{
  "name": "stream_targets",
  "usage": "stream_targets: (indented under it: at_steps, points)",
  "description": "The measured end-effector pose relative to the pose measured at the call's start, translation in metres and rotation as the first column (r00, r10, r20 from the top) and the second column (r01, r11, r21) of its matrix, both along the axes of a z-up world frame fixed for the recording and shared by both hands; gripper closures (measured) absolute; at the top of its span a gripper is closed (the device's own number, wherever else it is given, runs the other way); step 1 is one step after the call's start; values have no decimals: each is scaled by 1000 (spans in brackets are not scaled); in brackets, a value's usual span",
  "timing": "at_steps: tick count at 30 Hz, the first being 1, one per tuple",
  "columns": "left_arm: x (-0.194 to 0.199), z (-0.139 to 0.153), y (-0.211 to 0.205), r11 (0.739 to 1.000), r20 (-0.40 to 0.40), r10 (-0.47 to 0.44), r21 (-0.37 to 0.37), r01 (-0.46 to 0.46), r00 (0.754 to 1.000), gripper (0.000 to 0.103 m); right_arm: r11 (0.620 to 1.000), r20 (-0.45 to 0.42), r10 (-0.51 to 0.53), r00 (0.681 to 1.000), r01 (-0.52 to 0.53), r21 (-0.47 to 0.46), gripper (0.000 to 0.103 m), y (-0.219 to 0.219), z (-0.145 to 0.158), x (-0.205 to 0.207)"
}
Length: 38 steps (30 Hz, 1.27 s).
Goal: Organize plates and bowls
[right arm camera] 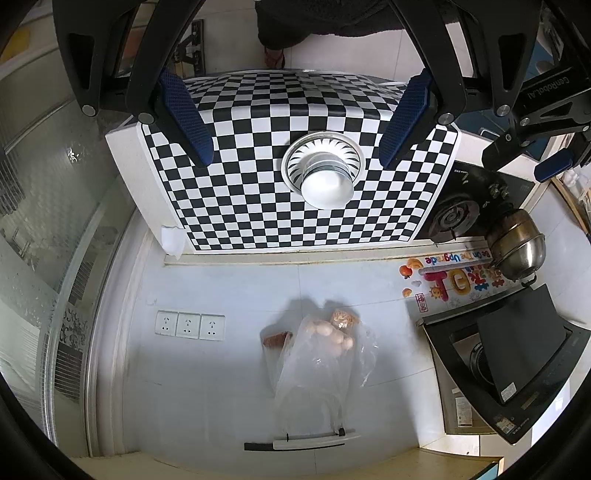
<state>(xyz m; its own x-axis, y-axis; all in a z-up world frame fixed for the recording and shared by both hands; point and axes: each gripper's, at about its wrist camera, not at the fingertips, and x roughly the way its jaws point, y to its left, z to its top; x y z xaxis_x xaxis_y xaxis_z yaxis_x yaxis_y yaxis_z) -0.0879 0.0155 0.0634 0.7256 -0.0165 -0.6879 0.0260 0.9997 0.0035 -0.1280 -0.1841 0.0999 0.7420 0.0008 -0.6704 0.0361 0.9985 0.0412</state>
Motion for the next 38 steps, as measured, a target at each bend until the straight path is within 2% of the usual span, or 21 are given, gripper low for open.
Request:
stream_targets:
  at_steps: [10,32,38]
  points:
    - [1,3,2,1000,4,-6,-5,6,1000,2,1000,26,-8,1000,8,-6,10,-3,7,-8]
    - [-1,2,5,1000,-3,4,9,-4,1000,2,1000,10,10,1000,-10,-4,10,-7,5,-8]
    - [-1,4,9,1000,17,9,19,-9,1000,2,1000,7,18,1000,-18,-1,10,-10,4,-8]
